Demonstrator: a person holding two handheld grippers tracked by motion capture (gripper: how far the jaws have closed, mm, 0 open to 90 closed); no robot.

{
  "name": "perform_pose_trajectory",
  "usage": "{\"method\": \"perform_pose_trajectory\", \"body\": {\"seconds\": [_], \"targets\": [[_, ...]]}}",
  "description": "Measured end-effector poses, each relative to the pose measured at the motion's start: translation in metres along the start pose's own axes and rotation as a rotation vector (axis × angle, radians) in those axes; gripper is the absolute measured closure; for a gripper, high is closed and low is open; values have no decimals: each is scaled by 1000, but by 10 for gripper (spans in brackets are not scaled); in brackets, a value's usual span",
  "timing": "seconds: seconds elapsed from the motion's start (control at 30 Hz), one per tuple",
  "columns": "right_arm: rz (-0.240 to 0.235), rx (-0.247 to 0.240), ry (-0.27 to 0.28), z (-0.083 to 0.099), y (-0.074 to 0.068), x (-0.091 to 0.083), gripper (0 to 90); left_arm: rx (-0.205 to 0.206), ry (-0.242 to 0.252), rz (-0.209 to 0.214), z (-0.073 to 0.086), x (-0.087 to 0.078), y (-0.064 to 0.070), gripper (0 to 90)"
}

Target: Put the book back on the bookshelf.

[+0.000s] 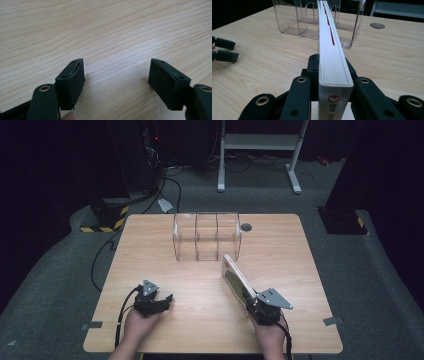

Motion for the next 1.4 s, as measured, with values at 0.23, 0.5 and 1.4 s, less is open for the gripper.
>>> {"method": "perform_pose_trajectory", "body": {"seconds": [0.23,0.5,1.4], "targets": [[5,-16,2,-1,-4,1,755,0,4,2,0,0,1,290],[20,-18,11,-8,0,-4,756,0,5,4,0,0,1,292],[61,1,41,-50,3,18,756,0,6,6,0,-1,2,299]]}}
Point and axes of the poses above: each handheld gripper's, and its own axes: x roughly forward along the jaws, z roughly out of its underside, y roughly to its right, the point moved 10 cm from there along x, roughly forward along the jaws, and after that the axes turned 13 degrees about x, right-handed, at the moved point
